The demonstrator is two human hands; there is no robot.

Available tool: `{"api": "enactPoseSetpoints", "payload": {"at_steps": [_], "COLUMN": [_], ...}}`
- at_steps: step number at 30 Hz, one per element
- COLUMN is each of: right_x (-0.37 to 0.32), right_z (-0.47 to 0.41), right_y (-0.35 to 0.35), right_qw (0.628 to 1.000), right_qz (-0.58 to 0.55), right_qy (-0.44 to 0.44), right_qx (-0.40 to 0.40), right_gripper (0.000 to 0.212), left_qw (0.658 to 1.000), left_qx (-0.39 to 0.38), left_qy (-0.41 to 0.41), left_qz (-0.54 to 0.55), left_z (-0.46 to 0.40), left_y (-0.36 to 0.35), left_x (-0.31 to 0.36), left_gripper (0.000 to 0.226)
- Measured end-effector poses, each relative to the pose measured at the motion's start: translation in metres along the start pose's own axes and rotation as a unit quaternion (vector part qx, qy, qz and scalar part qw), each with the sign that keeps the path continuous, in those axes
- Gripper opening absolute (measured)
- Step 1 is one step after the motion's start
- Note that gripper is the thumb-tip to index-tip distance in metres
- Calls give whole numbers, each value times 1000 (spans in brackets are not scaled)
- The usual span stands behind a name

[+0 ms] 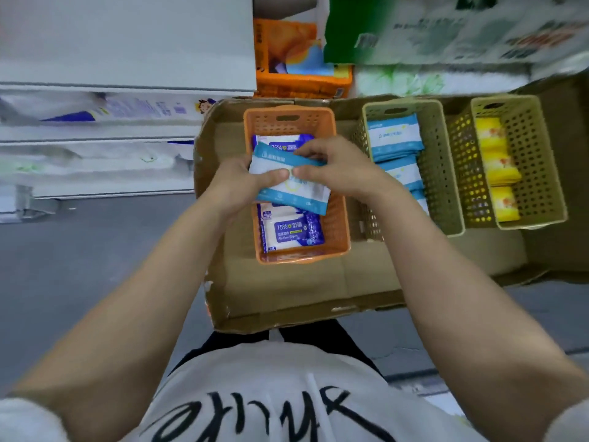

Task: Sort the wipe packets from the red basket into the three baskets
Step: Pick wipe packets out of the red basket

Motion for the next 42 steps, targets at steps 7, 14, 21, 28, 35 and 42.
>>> {"api": "enactPoseSetpoints", "payload": {"at_steps": [7, 14, 21, 28, 35, 42], "right_x": [85, 167, 180, 183, 197, 200], "right_z": [46, 41, 22, -10, 7, 4], "right_y": [113, 175, 181, 148, 137, 133], "right_qw": [978, 973, 979, 945, 944, 946], "right_qz": [-74, 123, 185, 325, 317, 316], "right_qy": [-55, -128, -53, 8, 5, -2], "right_qx": [189, 146, 63, 41, 88, 77], "right_gripper": [21, 39, 36, 36, 42, 44], "left_qw": [999, 997, 993, 993, 991, 990], "left_qx": [-23, 41, 115, 112, 127, 137], "left_qy": [-28, -15, 25, 41, 41, 34], "left_qz": [8, -60, -31, 18, 17, 7], "left_z": [-3, -15, -34, -41, -41, -42], "left_y": [-88, -186, -223, -222, -224, -225], "left_x": [11, -10, -32, -41, -43, -42], "left_gripper": [13, 53, 53, 54, 54, 53]}}
Point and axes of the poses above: each hand's wrist, its own z-axis away from the middle knuckle, its own y-axis out of the back of the hand, x = y × z, the point moved 5 cm from there along -z, towards the middle knuckle, and after that the axes turned 3 degrees about y, right-handed, at the moved point
